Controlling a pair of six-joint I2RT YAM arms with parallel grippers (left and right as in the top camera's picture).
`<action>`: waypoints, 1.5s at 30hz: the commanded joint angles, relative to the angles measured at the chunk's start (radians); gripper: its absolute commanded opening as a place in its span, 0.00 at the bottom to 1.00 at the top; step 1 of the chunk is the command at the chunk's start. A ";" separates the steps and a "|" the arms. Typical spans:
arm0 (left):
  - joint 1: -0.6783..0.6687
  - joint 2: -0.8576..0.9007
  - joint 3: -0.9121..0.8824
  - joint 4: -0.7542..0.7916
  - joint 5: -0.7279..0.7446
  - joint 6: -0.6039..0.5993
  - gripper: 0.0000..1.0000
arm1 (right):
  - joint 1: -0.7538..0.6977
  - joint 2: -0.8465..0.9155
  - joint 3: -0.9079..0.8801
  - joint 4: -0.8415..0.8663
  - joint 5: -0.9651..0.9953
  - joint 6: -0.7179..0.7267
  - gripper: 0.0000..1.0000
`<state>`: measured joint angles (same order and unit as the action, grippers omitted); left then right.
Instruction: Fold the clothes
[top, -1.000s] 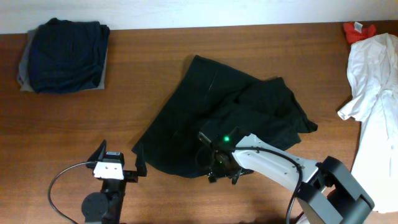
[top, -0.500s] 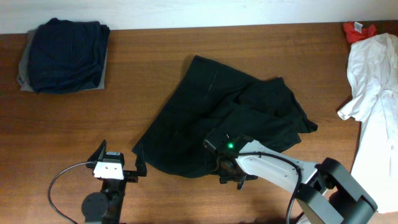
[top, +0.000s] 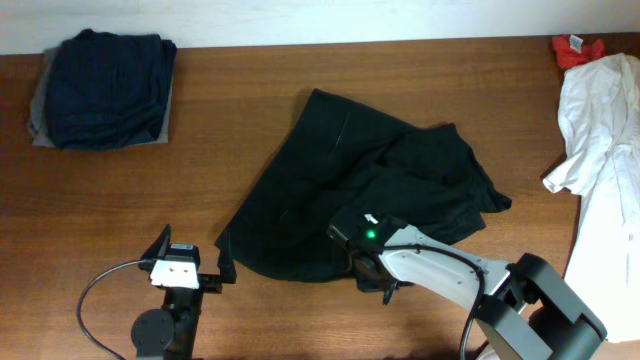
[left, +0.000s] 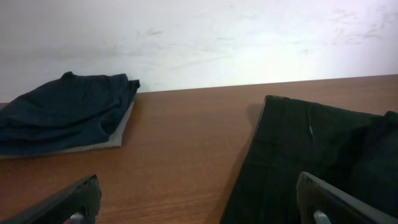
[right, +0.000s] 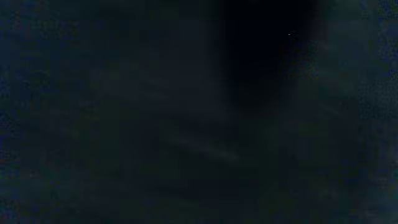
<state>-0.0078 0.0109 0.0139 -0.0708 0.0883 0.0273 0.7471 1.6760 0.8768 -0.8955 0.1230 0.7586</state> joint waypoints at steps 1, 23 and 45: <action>0.005 -0.005 -0.005 -0.002 -0.007 0.016 0.99 | -0.049 -0.078 -0.007 -0.108 0.056 0.067 0.04; 0.005 -0.005 -0.005 -0.002 -0.007 0.015 0.99 | -0.740 -0.788 0.145 -0.487 -0.121 -0.161 0.04; 0.004 -0.005 -0.004 0.018 0.413 -0.152 0.99 | -0.754 -0.519 0.180 -0.449 -0.227 -0.253 0.98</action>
<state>-0.0067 0.0109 0.0139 -0.0612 0.1886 -0.0059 -0.0013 1.0973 1.0424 -1.3678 -0.0891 0.5148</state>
